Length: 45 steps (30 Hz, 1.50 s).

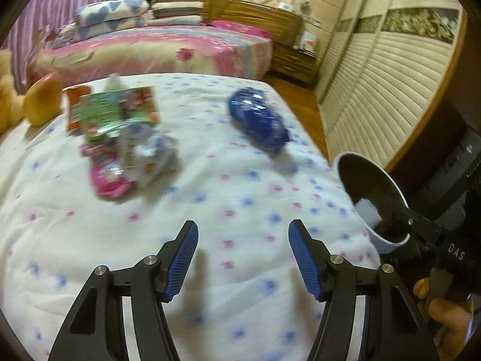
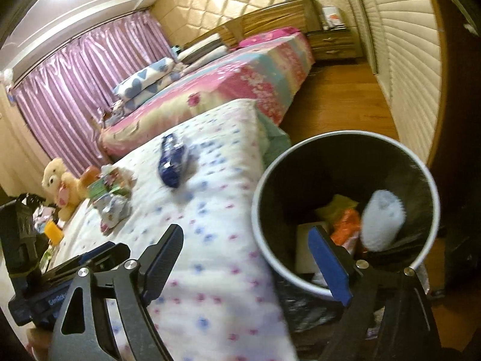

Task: Collect trash
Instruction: 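Move both open tools back over the remaining items on the bed, then grasp the silver snack wrapper with the left tool while the right tool grasps the blue bag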

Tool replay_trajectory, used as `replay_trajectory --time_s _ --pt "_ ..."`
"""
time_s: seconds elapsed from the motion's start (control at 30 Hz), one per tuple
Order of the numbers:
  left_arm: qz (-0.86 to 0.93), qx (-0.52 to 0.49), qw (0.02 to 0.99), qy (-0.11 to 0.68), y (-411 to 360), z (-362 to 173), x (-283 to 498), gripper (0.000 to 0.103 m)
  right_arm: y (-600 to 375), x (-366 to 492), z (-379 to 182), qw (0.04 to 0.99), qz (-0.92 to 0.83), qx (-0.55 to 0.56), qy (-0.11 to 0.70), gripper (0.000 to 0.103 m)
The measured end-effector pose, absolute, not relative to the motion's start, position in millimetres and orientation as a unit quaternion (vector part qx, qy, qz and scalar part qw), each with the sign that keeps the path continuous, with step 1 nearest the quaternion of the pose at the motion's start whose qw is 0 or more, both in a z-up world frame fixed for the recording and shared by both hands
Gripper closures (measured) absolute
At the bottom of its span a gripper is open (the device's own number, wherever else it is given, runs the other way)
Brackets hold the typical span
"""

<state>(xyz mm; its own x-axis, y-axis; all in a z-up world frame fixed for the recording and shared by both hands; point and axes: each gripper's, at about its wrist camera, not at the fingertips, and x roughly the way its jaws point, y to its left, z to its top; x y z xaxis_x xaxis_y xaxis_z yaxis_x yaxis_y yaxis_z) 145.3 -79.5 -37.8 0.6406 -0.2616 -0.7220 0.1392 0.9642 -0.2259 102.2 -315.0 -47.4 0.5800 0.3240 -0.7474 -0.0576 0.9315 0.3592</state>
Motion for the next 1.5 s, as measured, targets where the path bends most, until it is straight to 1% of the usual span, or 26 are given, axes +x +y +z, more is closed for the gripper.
replay_trajectory --time_s 0.17,0.3,0.6,1.33,1.43,1.5 --pt "-0.084 -0.093 0.904 0.409 -52 -40 141 0.04 -289 106 -52 0.869 0.132 0.142 0.456 0.015" --pt "-0.069 -0.1 0.905 0.408 -36 -41 142 0.04 -270 110 -54 0.867 0.149 0.132 0.457 0.013" --pt "-0.047 -0.11 0.908 0.402 -14 -40 152 0.039 -244 124 -58 0.86 0.179 0.124 0.461 0.012" --pt "-0.05 -0.099 0.913 0.393 -17 -44 213 0.039 -220 187 -69 0.851 0.204 0.12 0.469 0.012" --pt "-0.051 -0.098 0.913 0.392 -19 -46 220 0.041 -216 197 -73 0.848 0.207 0.122 0.473 0.012" --pt "-0.053 -0.095 0.914 0.391 -20 -47 223 0.046 -214 202 -75 0.848 0.207 0.121 0.473 0.012"
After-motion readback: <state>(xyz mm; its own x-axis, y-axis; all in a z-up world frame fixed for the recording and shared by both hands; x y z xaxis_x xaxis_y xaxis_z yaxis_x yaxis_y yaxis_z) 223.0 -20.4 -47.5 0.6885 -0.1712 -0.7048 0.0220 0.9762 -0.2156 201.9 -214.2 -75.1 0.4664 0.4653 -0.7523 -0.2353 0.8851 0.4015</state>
